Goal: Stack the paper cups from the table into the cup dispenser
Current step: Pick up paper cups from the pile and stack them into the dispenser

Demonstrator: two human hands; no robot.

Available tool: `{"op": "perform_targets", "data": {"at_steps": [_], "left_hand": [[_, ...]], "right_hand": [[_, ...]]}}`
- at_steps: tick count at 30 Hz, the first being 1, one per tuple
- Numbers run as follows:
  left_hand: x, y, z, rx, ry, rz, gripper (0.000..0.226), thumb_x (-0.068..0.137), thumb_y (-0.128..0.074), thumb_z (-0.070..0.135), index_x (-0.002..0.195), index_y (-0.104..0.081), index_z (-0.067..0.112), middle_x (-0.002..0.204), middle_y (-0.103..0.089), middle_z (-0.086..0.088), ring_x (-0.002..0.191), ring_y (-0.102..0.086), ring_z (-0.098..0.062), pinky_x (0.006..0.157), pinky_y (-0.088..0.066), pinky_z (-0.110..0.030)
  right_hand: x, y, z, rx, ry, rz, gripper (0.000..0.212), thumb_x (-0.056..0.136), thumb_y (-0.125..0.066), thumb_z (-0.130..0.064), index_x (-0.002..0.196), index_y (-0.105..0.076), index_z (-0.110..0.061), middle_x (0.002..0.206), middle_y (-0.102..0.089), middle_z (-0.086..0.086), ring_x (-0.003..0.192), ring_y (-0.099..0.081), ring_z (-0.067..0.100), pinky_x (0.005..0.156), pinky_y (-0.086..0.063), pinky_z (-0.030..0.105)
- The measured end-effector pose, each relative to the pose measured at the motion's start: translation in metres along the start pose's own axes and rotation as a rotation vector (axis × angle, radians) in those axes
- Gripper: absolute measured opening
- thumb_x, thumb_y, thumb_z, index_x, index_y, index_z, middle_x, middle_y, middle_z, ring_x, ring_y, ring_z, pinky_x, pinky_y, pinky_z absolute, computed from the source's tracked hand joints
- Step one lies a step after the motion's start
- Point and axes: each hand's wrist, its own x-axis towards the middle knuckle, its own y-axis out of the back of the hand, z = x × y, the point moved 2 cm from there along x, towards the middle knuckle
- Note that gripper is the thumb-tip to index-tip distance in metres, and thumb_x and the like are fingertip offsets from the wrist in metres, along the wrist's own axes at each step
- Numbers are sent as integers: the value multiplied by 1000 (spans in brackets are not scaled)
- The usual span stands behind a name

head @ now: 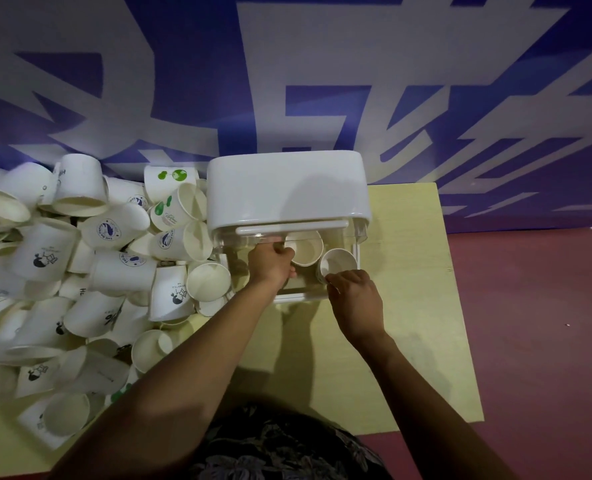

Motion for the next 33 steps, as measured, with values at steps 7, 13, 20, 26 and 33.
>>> {"op": "perform_targets", "data": {"at_steps": [7, 13, 20, 26, 33], "left_hand": [[-15, 18, -12, 167, -112, 15, 11, 85, -59, 4, 89, -63, 14, 80, -71, -10, 49, -66, -27, 57, -60, -42], [-31, 32, -28, 323, -168, -119, 31, 86, -65, 19, 116, -62, 11, 96, -71, -6, 79, -68, -25, 79, -58, -42], [-73, 112, -48, 432, -444, -21, 23, 88, -64, 18, 110, -67, 14, 96, -67, 4, 84, -62, -11, 75, -49, -22], [-86, 199, -103, 619, -449, 87, 20, 87, -61, 19, 107, -67, 18, 98, -67, 3, 83, -62, -14, 72, -49, -26], [-83, 246, -165, 854, -439, -69, 34, 89, -59, 22, 123, -60, 18, 121, -61, -1, 111, -56, -21, 90, -49, -36]], "right_hand": [[0, -4, -1, -58, 8, 3, 18, 81, -65, -5, 91, -75, -17, 80, -69, 0, 81, -58, 28, 65, -49, 33], [-11, 1, -18, -22, -35, 70, 32, 80, -74, -15, 111, -66, -17, 113, -67, 3, 101, -58, 29, 81, -47, 40], [-43, -12, -75, 234, 112, -23, 12, 85, -68, -13, 97, -68, -17, 91, -69, -1, 78, -61, 21, 59, -49, 30], [-87, -62, -137, 204, 229, -488, 26, 85, -60, -17, 109, -69, -24, 114, -66, -7, 97, -62, 17, 77, -50, 31], [-143, -107, -193, 193, 42, -549, 37, 86, -65, -30, 120, -62, -17, 119, -62, 1, 108, -55, 23, 81, -48, 34]]}}
